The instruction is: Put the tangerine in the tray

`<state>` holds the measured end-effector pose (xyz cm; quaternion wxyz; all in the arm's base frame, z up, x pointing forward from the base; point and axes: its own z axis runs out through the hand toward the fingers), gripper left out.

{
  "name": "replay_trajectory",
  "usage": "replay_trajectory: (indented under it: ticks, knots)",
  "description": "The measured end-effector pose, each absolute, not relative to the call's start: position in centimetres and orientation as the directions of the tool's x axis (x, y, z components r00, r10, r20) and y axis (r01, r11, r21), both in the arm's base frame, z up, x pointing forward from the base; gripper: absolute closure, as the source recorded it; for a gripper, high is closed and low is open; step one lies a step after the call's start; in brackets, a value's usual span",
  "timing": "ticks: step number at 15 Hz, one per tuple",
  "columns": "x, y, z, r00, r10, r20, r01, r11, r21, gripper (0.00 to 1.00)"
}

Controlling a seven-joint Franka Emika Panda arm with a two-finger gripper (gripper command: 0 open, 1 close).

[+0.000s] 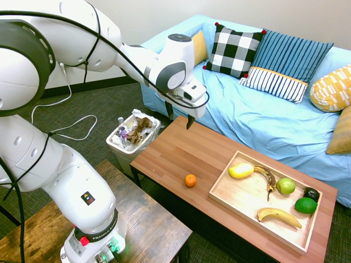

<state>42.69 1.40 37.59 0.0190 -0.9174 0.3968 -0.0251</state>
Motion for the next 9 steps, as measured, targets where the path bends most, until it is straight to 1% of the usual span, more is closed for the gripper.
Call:
replay_trajectory:
  ticks: [3, 5, 9]
  knots:
    - [42.9, 1.3, 37.5, 0.682, -0.73, 0.032, -0.728, -0.683, -0.054, 0.0]
    - [43.4, -0.6, 36.7, 0.654, -0.755, 0.042, -0.754, -0.655, -0.043, 0.0]
    - [43.5, -4.4, 31.1, 0.61, -0.792, 0.03, -0.792, -0.61, 0.003, 0.0]
